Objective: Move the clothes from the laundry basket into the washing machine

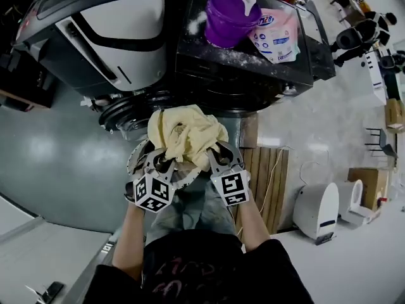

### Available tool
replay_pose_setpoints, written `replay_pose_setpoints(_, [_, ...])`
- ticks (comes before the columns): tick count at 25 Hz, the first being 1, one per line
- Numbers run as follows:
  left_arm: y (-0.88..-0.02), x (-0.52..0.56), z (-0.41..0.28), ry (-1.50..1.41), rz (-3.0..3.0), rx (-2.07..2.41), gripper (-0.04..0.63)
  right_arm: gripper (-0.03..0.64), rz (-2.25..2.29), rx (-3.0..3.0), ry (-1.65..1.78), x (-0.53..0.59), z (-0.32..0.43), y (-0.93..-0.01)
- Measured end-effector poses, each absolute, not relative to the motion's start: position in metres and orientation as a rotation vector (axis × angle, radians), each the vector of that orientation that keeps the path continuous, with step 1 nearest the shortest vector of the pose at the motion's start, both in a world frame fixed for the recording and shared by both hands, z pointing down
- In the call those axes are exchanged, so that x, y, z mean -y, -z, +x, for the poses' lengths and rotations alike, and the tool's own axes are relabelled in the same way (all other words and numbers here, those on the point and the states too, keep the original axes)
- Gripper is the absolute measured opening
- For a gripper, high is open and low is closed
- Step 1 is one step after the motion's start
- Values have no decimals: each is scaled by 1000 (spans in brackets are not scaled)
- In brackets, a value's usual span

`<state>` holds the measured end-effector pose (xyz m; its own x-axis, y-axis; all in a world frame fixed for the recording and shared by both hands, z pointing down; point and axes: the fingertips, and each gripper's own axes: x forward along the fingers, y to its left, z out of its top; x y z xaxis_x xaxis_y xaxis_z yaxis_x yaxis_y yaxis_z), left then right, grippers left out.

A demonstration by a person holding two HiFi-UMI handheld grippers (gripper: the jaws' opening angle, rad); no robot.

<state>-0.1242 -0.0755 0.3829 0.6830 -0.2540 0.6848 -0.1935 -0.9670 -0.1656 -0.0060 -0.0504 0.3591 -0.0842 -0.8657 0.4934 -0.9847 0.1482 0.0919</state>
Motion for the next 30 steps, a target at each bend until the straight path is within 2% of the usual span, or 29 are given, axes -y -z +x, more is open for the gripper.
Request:
replay_pose_setpoints(10, [-351, 52, -7, 1027, -2744, -163, 98, 61, 2016, 1849, -319, 5, 104, -323])
replay_pose_setpoints(19, [-369, 55, 94, 1078, -2752, -264, 98, 61, 2033, 1924, -386, 10, 209, -343])
replay_pose_setpoints(30, [-421, 62, 150, 1142, -2790, -358, 98, 61, 2034, 1972, -528, 25, 272, -399])
